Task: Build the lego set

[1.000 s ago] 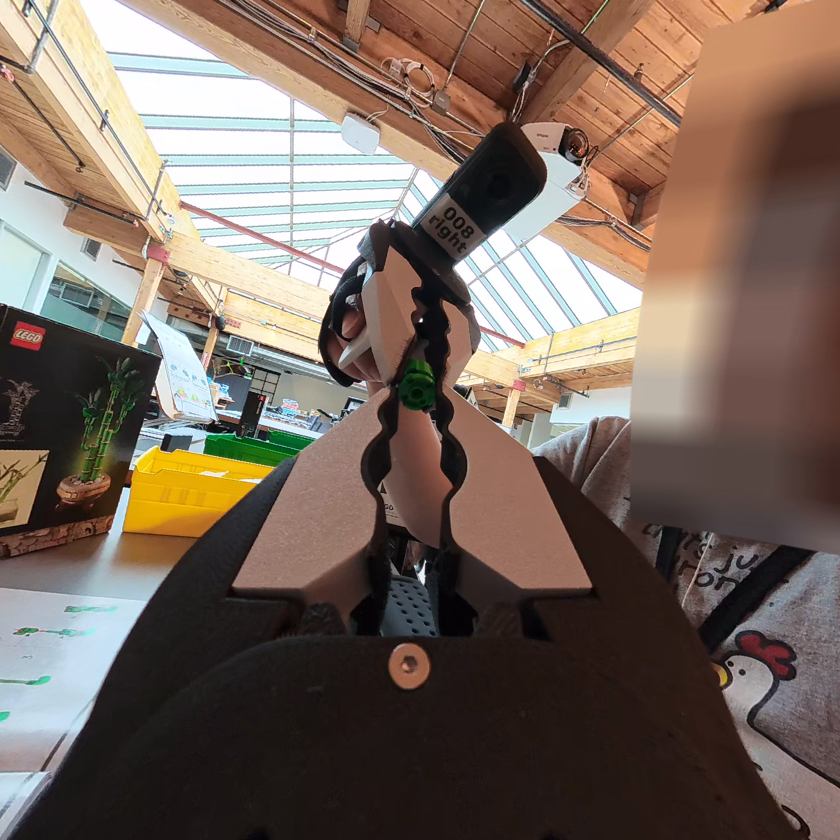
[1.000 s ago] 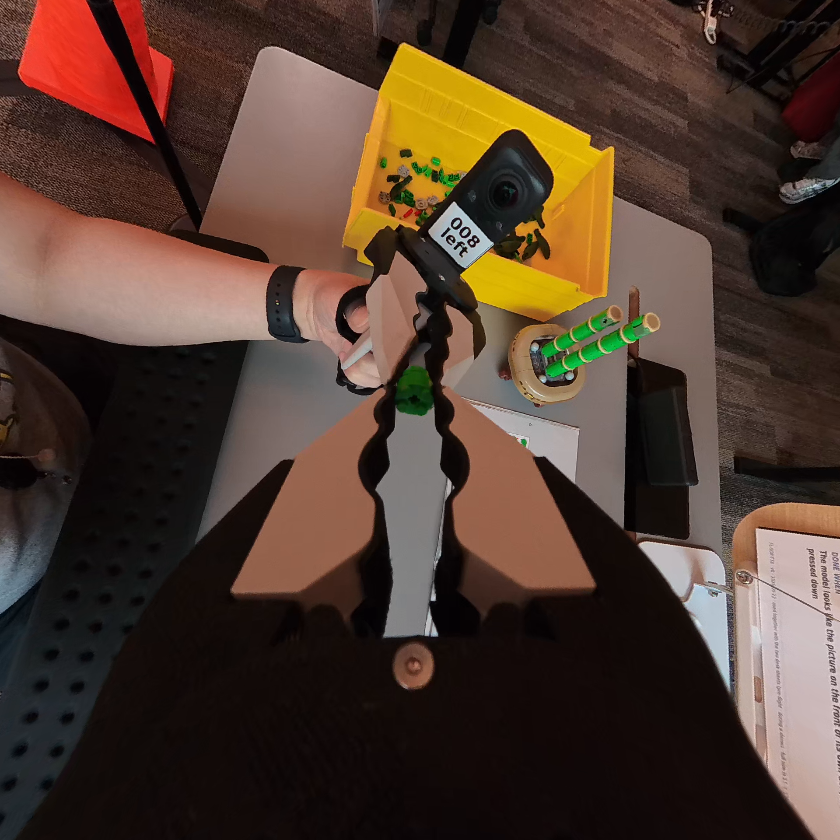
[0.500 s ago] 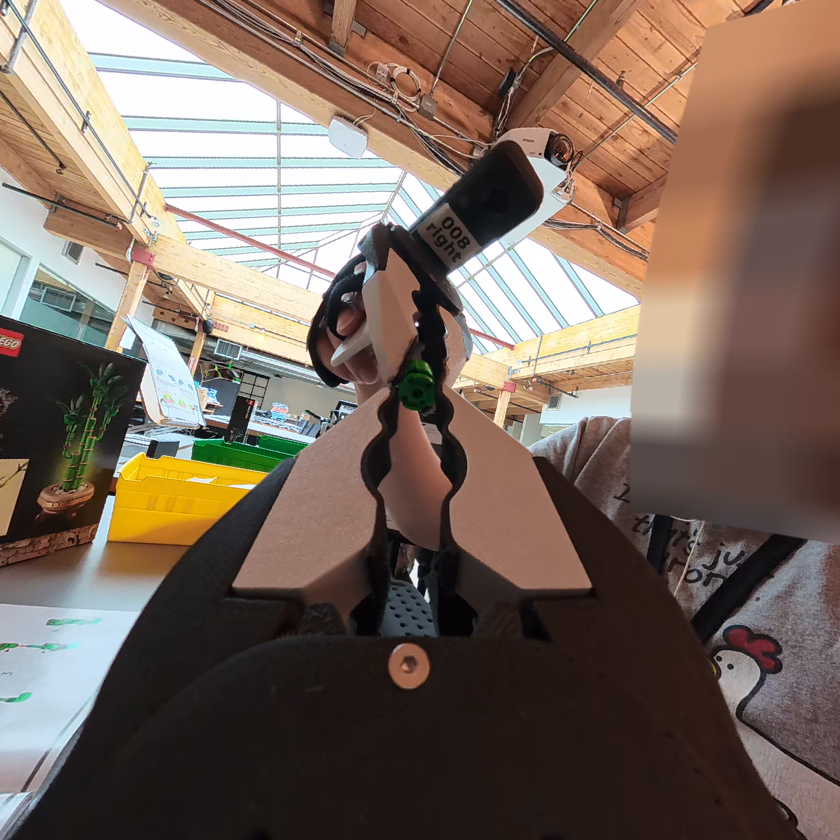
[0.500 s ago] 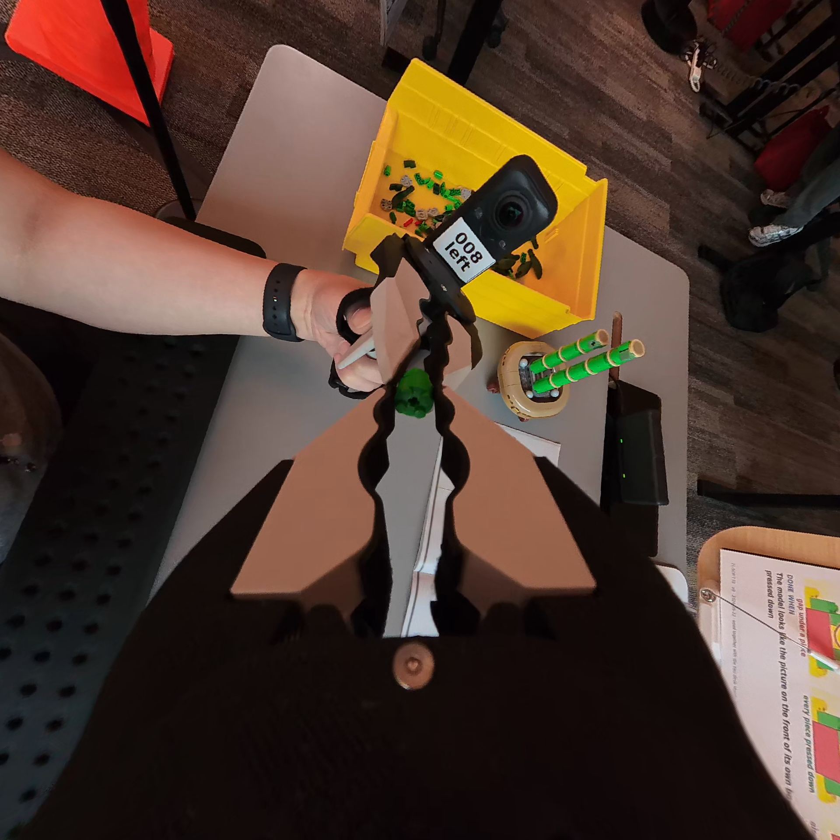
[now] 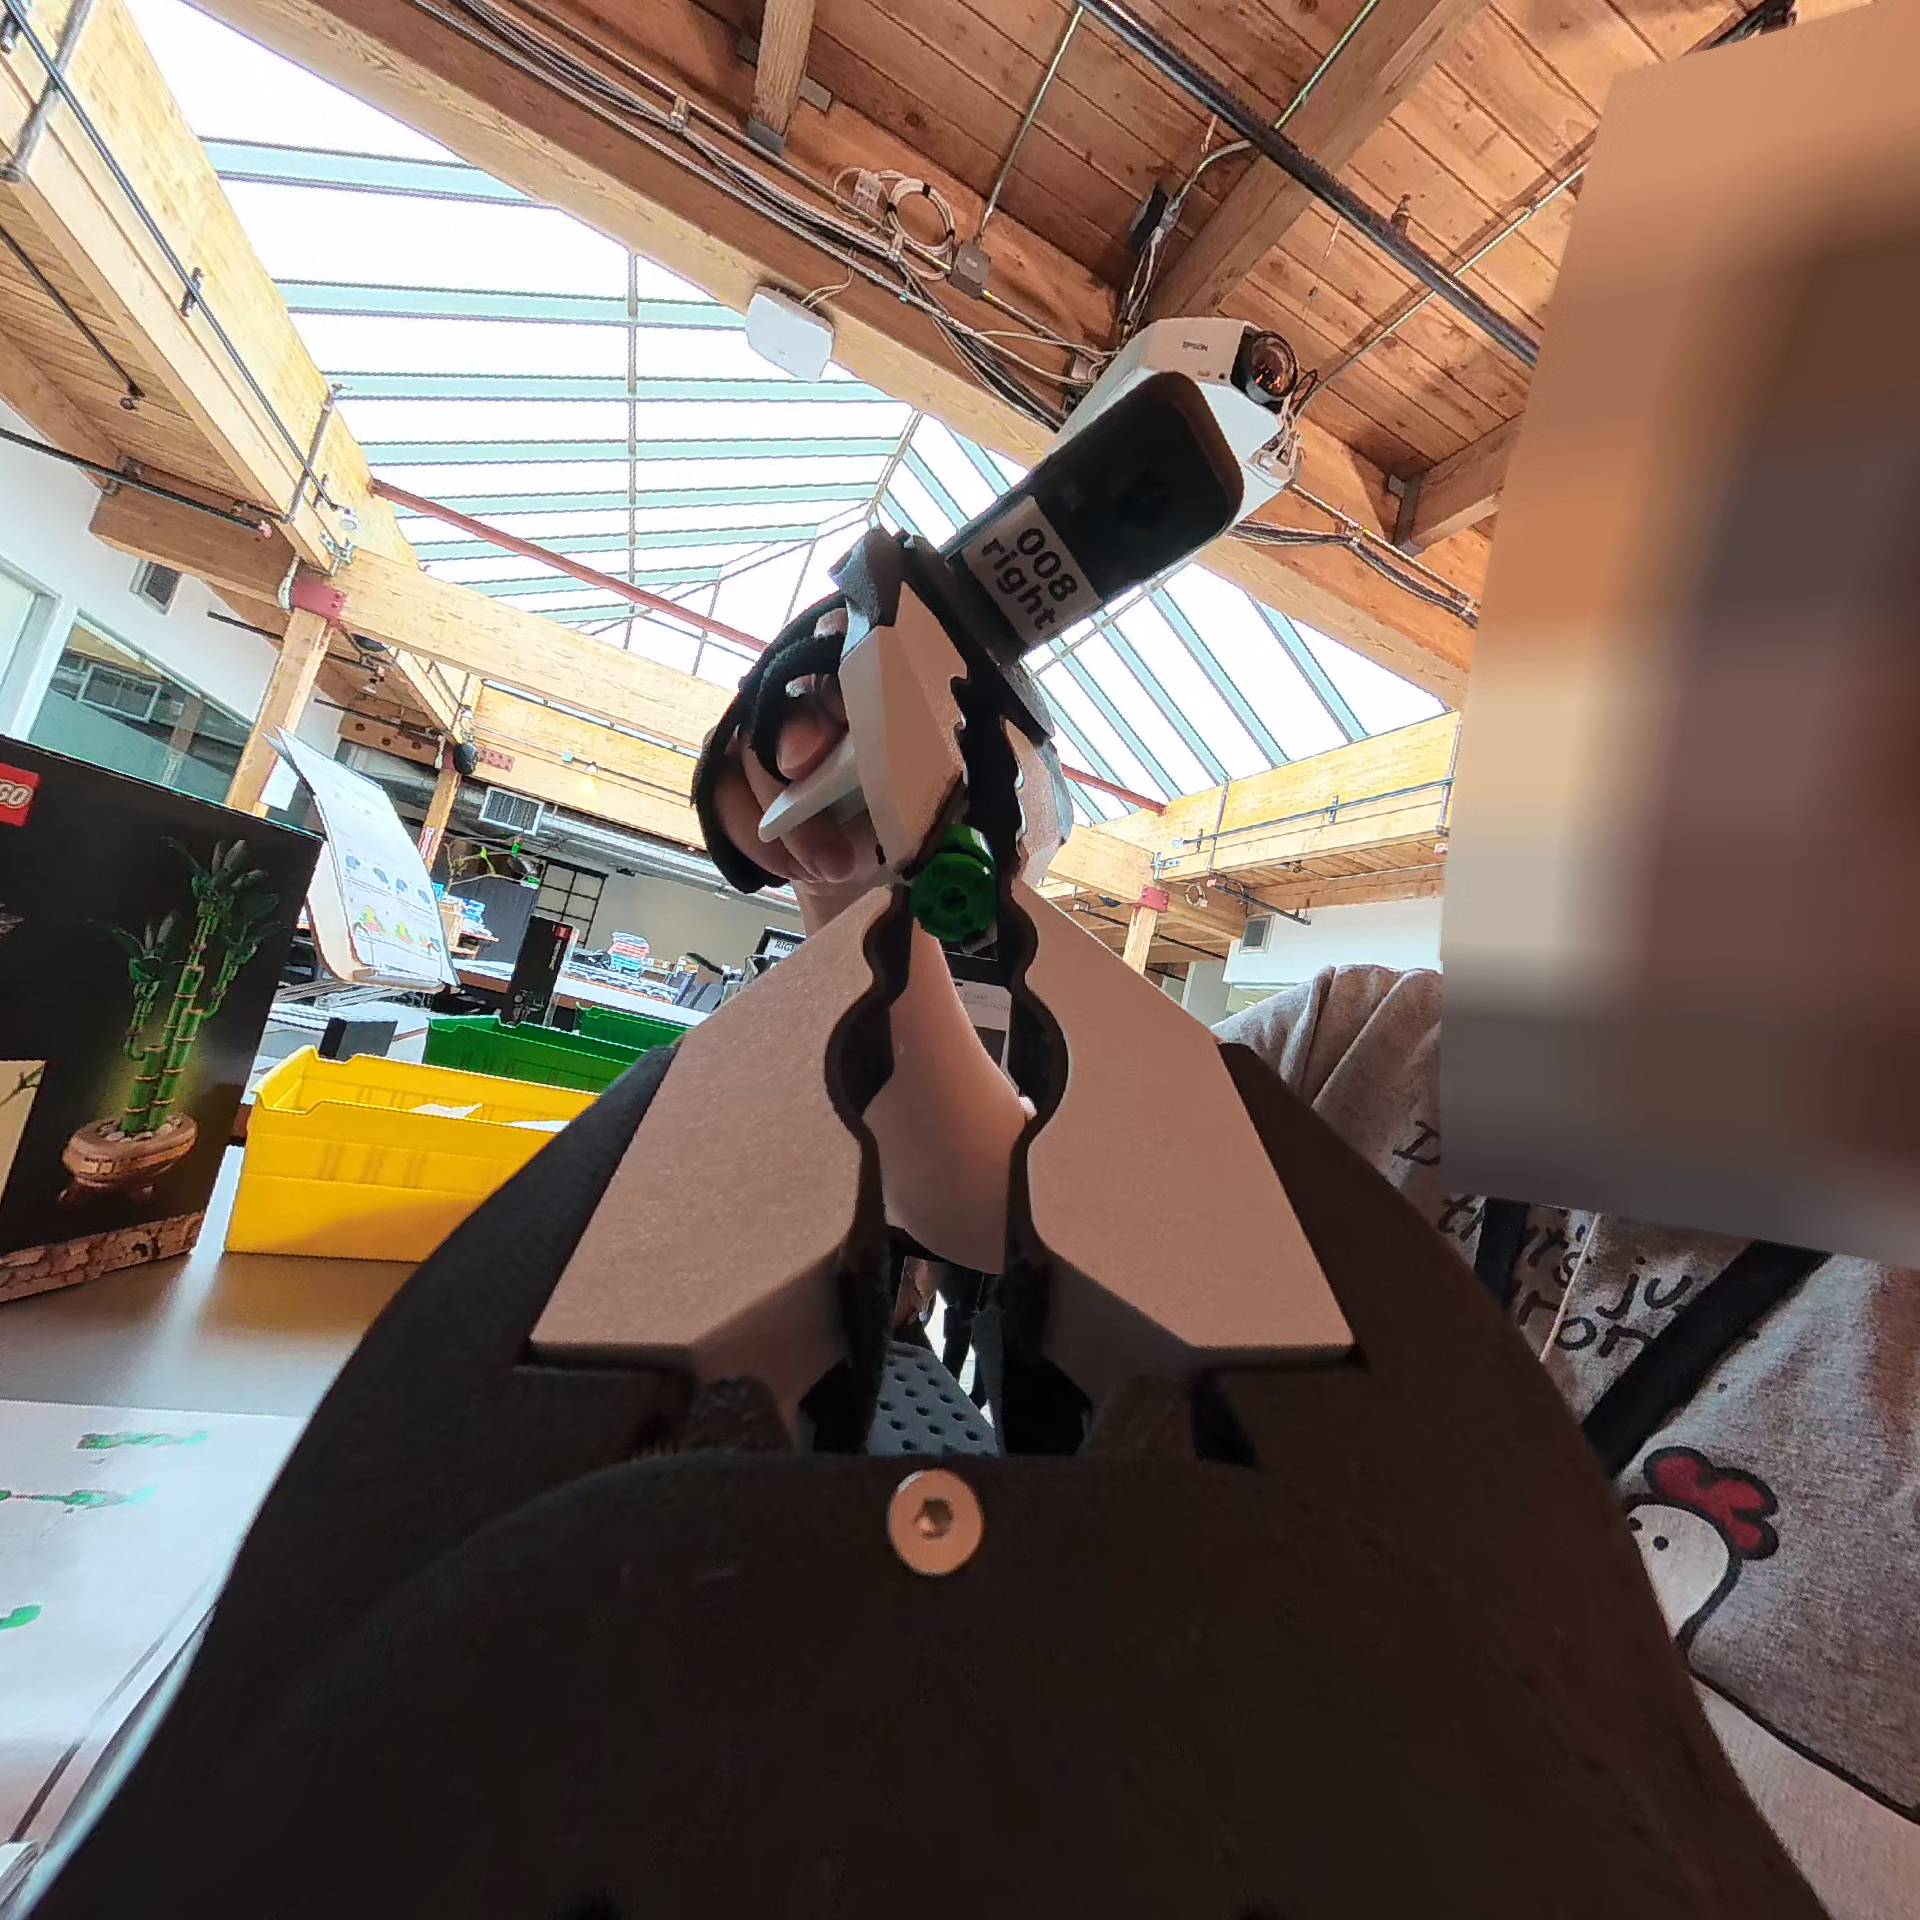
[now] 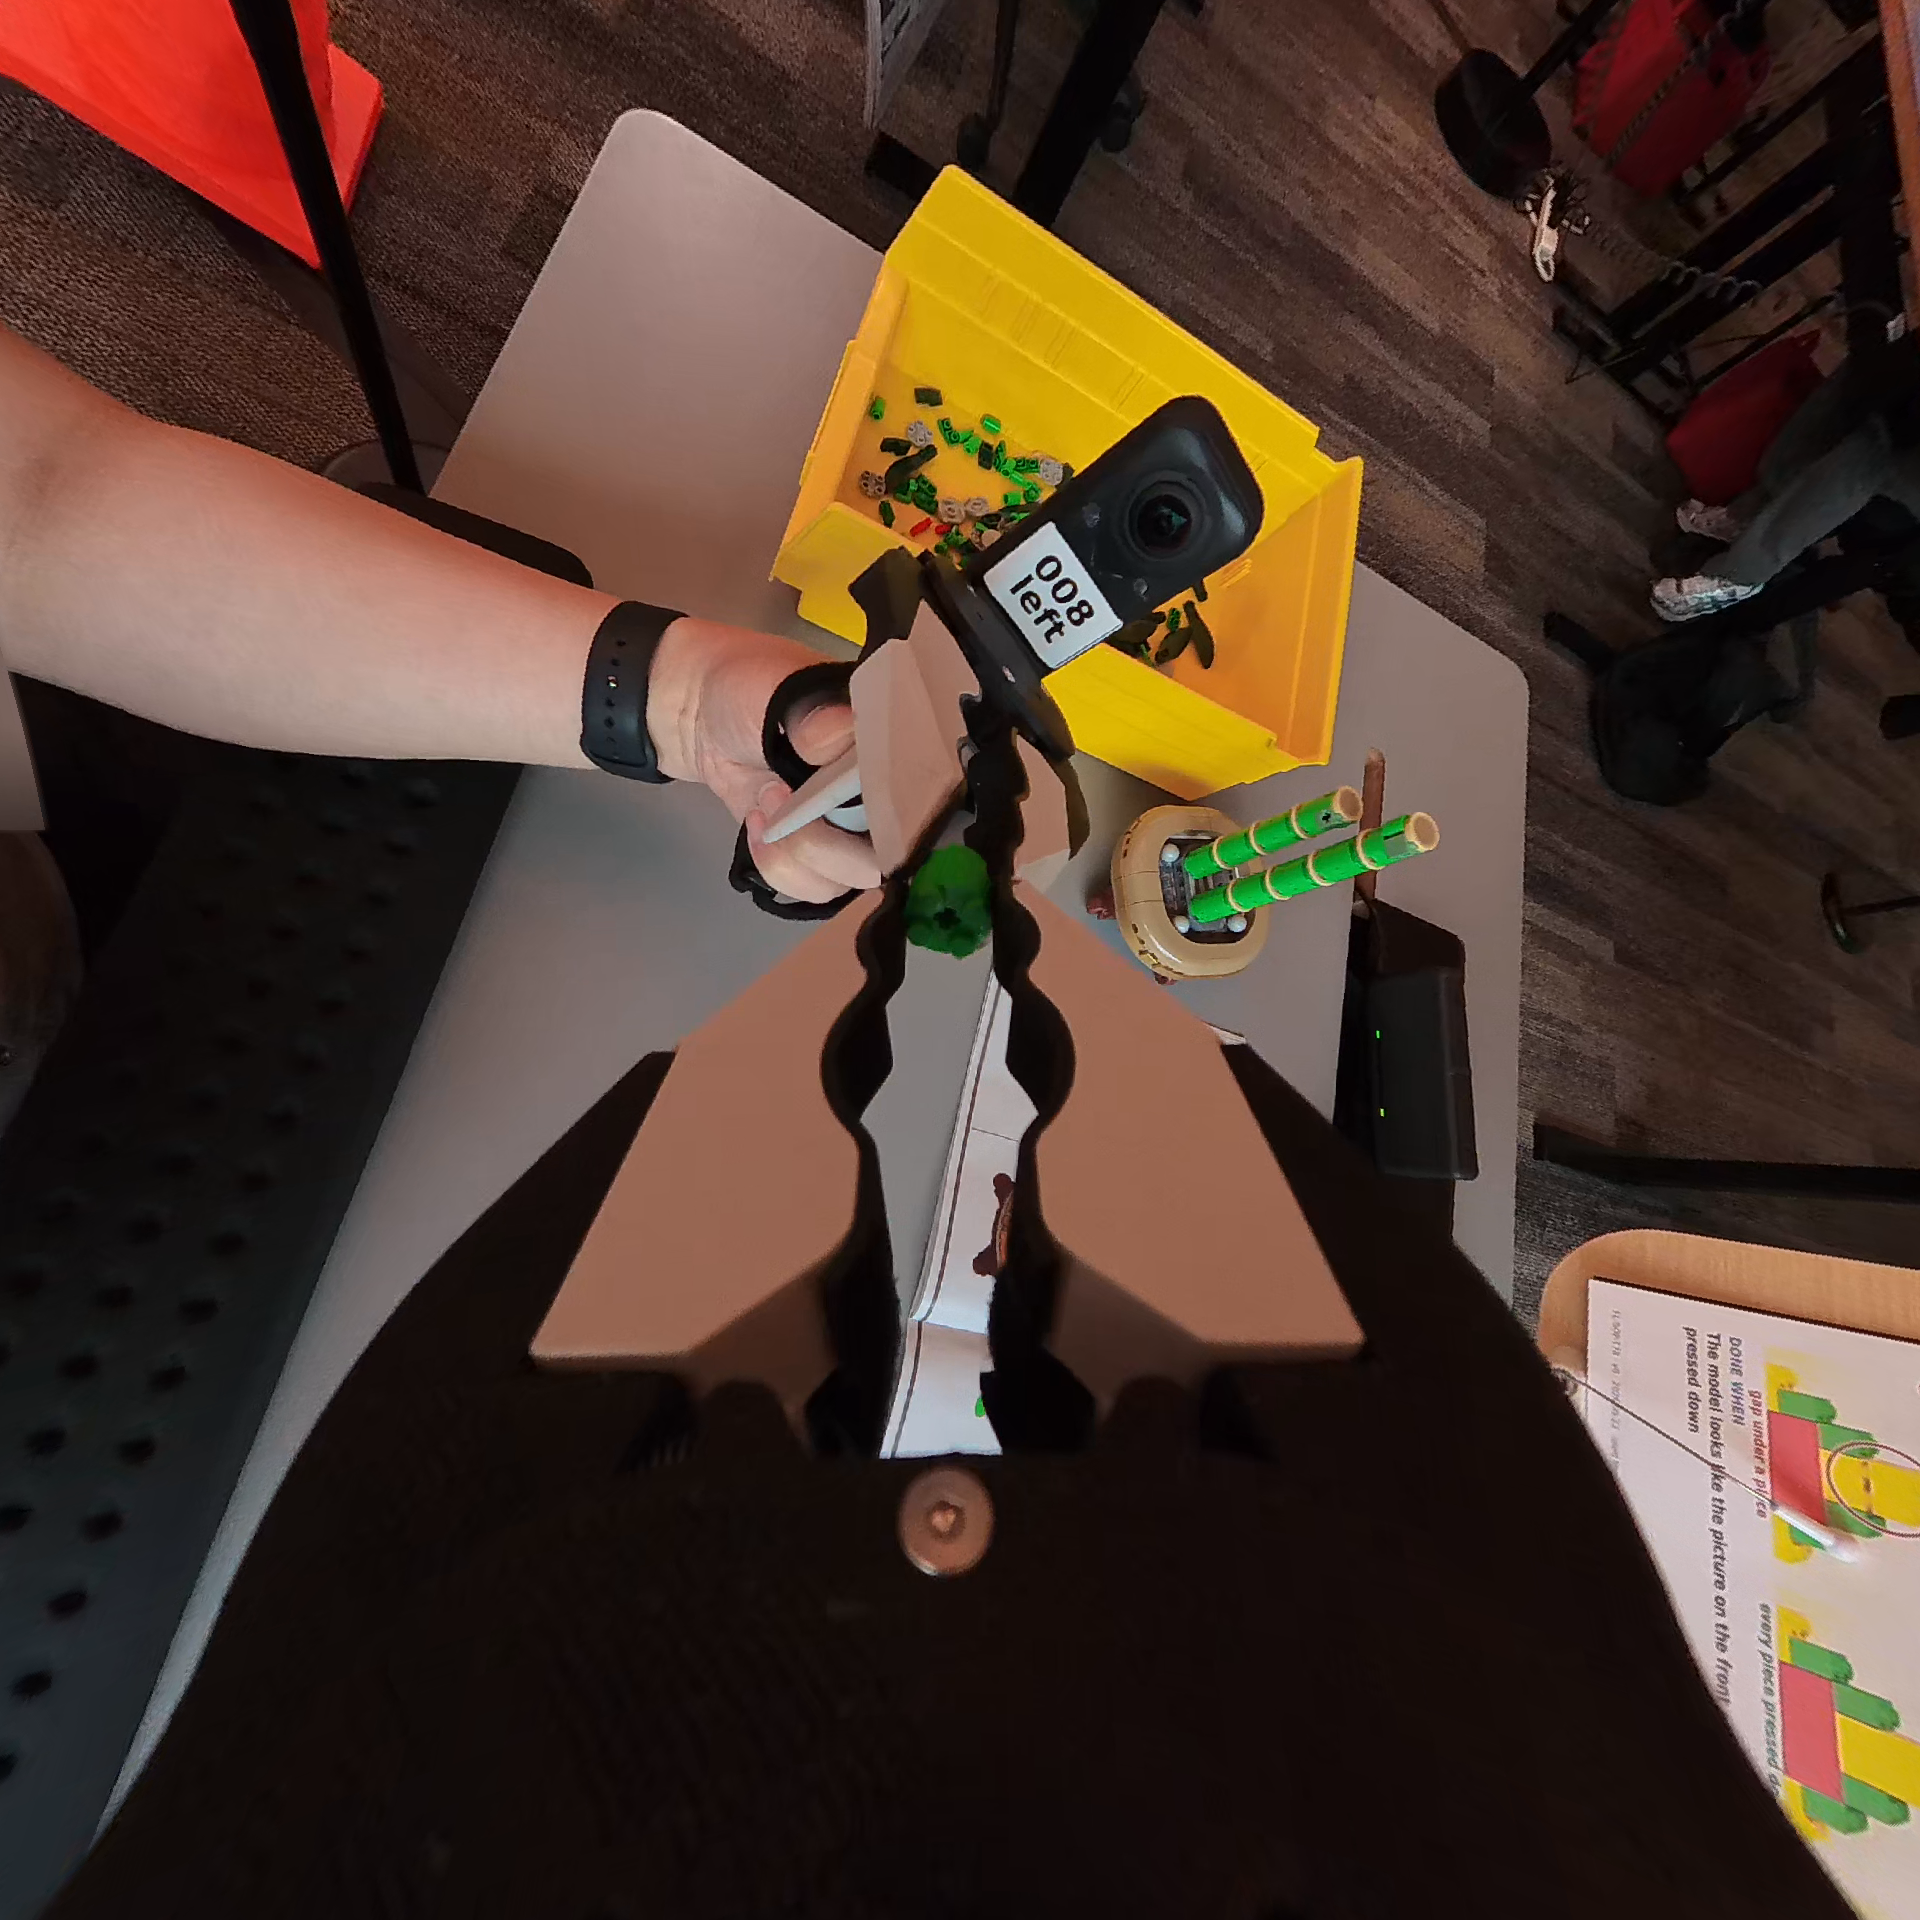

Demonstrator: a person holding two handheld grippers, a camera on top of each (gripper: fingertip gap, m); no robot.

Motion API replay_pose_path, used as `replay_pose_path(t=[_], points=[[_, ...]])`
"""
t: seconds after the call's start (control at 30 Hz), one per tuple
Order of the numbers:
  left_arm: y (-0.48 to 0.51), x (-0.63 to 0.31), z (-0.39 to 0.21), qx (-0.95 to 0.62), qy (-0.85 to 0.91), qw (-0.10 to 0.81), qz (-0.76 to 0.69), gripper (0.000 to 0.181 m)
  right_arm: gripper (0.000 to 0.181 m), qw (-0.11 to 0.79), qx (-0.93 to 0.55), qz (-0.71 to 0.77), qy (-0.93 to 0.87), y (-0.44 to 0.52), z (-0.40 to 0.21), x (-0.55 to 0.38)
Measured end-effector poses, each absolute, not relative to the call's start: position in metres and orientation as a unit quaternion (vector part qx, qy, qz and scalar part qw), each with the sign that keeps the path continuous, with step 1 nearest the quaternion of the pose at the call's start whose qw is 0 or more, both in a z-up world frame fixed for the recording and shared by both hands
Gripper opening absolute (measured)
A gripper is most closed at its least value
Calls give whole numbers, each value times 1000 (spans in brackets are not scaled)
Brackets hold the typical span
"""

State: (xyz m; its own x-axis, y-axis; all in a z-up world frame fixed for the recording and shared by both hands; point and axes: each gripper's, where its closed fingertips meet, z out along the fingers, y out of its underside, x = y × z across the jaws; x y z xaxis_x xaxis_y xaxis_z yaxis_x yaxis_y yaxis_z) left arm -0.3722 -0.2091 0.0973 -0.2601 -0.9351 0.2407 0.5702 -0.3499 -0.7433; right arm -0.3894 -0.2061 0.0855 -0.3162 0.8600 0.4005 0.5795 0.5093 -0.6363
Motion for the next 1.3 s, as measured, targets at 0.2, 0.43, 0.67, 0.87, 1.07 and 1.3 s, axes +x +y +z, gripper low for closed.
replay_pose_path(t=[0.2,0.43,0.67,0.87,1.07,1.3], points=[[-205,-369,94,-355,260,489,-753,14,16,355,-464,202,-786,-202,82,-386],[-200,-367,92,-364,251,483,-755,14,16,362,-465,189,-786,-197,79,-384],[-198,-367,90,-374,250,494,-744,14,15,367,-467,169,-787,-194,77,-384],[-198,-365,88,-382,254,501,-734,14,15,362,-470,164,-788,-194,75,-382],[-194,-363,83,-400,256,496,-727,14,15,355,-473,136,-795,-190,69,-379],[-190,-359,77,-425,257,499,-711,13,14,352,-482,104,-796,-185,62,-375]])
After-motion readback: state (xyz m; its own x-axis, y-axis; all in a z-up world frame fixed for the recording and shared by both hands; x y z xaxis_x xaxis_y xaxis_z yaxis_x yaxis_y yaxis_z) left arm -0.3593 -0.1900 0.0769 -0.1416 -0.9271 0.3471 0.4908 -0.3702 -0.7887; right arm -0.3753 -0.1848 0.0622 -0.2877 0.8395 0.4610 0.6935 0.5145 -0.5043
